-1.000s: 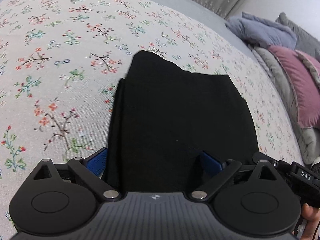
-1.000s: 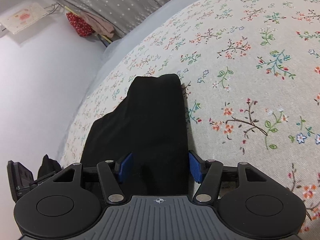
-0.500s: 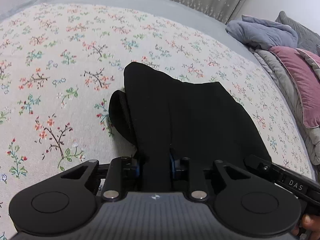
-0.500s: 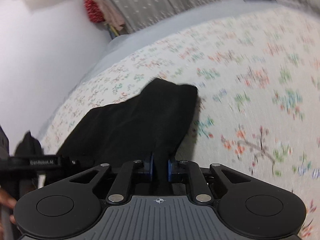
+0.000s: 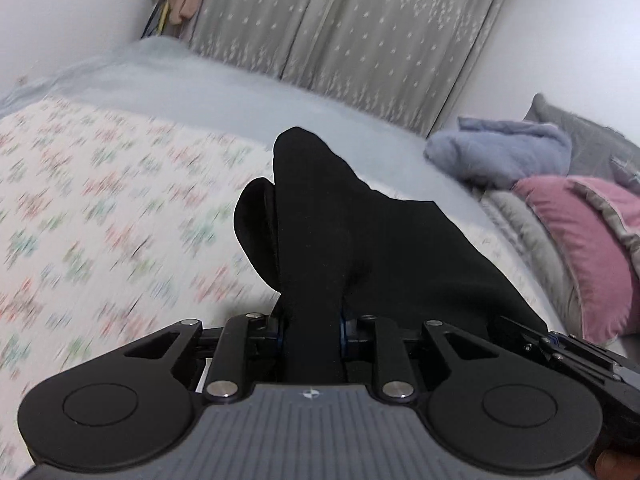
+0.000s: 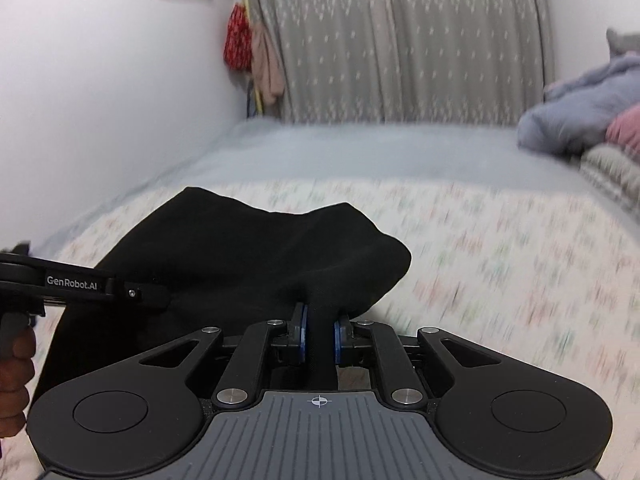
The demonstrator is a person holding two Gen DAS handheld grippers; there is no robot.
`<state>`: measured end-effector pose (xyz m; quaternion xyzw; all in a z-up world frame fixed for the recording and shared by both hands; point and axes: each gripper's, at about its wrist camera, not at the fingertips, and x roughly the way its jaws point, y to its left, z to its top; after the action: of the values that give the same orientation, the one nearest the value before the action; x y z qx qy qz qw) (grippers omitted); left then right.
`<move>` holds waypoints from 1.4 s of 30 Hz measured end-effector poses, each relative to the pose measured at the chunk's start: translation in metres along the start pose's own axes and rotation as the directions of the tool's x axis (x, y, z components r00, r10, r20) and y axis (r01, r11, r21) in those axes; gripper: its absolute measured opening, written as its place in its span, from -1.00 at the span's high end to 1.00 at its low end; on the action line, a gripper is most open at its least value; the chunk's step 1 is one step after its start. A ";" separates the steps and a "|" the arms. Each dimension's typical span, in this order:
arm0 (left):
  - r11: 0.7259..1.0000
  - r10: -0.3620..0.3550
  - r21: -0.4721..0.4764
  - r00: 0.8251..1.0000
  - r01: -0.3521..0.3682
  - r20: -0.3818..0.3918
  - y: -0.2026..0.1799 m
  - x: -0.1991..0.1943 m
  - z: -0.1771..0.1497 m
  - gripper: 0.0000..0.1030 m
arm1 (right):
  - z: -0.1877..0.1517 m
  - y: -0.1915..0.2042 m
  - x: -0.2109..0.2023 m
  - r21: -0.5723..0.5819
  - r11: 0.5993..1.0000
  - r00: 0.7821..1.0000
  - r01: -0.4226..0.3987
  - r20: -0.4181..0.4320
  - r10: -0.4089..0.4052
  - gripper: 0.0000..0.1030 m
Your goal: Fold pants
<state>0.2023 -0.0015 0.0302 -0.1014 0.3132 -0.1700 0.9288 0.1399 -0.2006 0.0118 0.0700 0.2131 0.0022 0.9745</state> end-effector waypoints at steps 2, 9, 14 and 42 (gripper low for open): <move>1.000 -0.021 -0.012 0.998 0.020 -0.061 0.005 0.029 0.006 0.18 | 0.017 -0.011 0.009 0.005 1.000 0.999 0.006 0.032 -0.006 0.77; 0.984 0.175 0.031 0.982 -0.174 -0.063 0.052 0.087 -0.017 -0.37 | -0.006 -0.086 0.095 0.213 0.962 0.970 0.170 -0.206 -0.126 0.40; 0.985 0.174 0.016 0.983 -0.173 -0.057 0.039 0.073 -0.009 -0.36 | -0.014 -0.100 0.091 0.258 0.947 0.964 0.191 -0.229 -0.132 0.32; 0.885 0.336 0.351 0.941 -0.305 -0.031 -0.039 0.027 -0.094 -0.31 | -0.055 -0.011 0.038 -0.015 0.988 0.955 0.155 -0.253 -0.153 0.26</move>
<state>0.1542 -0.0556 -0.0468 0.1220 0.3335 -0.0701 0.9322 0.1513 -0.2024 -0.0551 0.0549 0.3408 -0.0654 0.9363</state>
